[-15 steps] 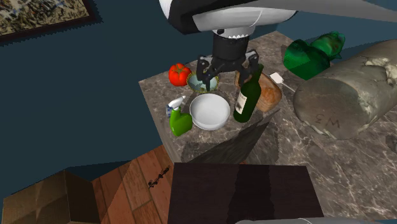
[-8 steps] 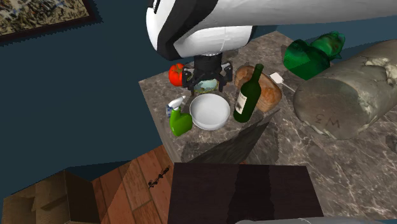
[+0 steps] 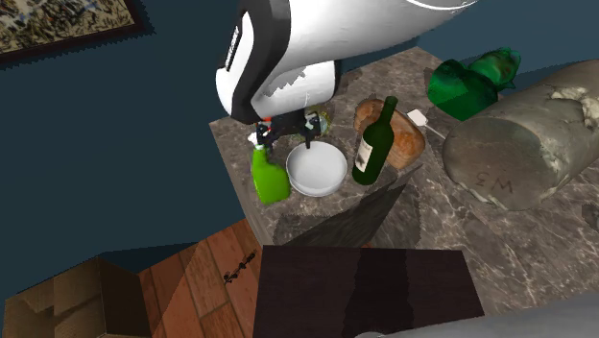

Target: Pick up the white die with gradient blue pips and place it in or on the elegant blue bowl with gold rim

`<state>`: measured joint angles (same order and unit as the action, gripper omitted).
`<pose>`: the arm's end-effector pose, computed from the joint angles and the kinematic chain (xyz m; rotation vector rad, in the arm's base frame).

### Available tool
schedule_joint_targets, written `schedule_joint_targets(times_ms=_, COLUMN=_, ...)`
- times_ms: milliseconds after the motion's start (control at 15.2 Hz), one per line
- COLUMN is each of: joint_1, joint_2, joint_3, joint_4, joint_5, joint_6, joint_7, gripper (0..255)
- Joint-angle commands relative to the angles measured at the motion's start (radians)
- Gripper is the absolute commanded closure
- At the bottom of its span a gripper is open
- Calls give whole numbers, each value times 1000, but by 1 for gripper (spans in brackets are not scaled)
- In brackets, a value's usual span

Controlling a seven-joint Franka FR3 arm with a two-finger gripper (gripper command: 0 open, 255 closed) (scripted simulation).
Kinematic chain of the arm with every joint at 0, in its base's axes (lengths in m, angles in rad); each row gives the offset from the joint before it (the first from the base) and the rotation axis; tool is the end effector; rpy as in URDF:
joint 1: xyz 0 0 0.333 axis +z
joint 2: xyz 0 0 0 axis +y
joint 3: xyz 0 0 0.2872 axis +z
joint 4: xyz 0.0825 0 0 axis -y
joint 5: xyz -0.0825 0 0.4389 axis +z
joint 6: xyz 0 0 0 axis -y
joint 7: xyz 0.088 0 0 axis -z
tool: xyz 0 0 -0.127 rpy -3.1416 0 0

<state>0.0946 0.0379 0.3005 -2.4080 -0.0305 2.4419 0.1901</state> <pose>0.4848 0.2031 0.2064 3.1126 0.3566 0.0005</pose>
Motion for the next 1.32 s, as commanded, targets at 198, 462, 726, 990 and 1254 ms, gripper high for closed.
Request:
schedule_joint_targets(times_ms=198, joint_1=34, joint_2=207, joint_3=-4, joint_4=117, joint_5=-99, joint_6=81, joint_7=85, gripper=0)
schedule_joint_targets(times_ms=462, joint_1=83, joint_2=367, joint_3=-28, joint_4=229, joint_5=-166, joint_6=123, joint_7=143, gripper=0)
schedule_joint_targets(times_ms=726, joint_1=137, joint_2=522, joint_3=-56, joint_4=360, joint_5=-211, joint_6=145, joint_7=180, gripper=0)
schedule_joint_targets(times_ms=990, joint_1=188, joint_2=677, joint_3=-78, joint_4=511, joint_5=-237, joint_6=149, joint_7=200, gripper=0)
schedule_joint_targets(times_ms=1254, joint_1=202, joint_2=732, joint_3=-91, joint_4=546, joint_5=-247, joint_6=170, joint_7=207, gripper=0)
